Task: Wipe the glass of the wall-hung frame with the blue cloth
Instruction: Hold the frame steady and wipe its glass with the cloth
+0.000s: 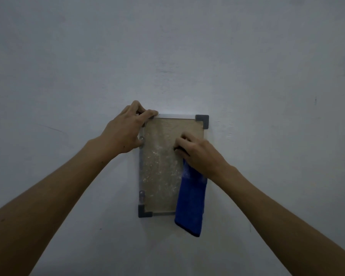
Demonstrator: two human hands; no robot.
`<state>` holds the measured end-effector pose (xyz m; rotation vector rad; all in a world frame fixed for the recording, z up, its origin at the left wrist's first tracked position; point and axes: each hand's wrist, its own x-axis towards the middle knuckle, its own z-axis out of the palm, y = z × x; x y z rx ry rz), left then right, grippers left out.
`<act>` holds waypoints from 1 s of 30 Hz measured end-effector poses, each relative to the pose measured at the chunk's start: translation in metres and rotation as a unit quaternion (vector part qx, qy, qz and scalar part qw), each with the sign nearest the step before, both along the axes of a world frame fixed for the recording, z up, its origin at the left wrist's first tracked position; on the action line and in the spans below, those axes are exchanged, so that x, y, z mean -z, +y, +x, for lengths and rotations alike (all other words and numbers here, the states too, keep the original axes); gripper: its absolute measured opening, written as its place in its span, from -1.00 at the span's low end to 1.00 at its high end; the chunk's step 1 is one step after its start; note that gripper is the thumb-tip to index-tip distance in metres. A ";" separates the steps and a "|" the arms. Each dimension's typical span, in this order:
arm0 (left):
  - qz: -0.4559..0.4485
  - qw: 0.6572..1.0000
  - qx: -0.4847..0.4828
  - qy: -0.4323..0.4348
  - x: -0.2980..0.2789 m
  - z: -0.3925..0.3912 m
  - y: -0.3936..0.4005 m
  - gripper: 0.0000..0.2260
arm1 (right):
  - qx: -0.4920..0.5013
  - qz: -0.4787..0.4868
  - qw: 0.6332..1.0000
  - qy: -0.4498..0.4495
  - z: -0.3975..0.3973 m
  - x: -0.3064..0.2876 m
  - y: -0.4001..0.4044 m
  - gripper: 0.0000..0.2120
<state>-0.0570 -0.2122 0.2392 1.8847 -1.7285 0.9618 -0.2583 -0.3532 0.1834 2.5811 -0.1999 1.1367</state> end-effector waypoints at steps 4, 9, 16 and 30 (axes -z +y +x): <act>0.001 1.000 0.001 -0.001 0.001 0.000 0.000 -0.22 | 0.005 0.028 0.990 -0.140 0.004 -0.011 -0.004 -0.89; 0.001 1.000 -0.005 -0.003 -0.001 0.001 -0.001 -0.21 | -0.007 -0.013 1.000 -0.004 0.006 0.007 0.001 -0.88; 0.006 1.000 -0.002 -0.002 0.000 0.001 0.000 -0.22 | -0.010 0.012 0.996 -0.085 0.017 0.002 0.006 -0.88; 0.009 1.000 0.002 -0.004 -0.003 0.004 0.000 -0.21 | -0.017 -0.016 1.000 -0.019 0.031 0.001 0.016 -0.84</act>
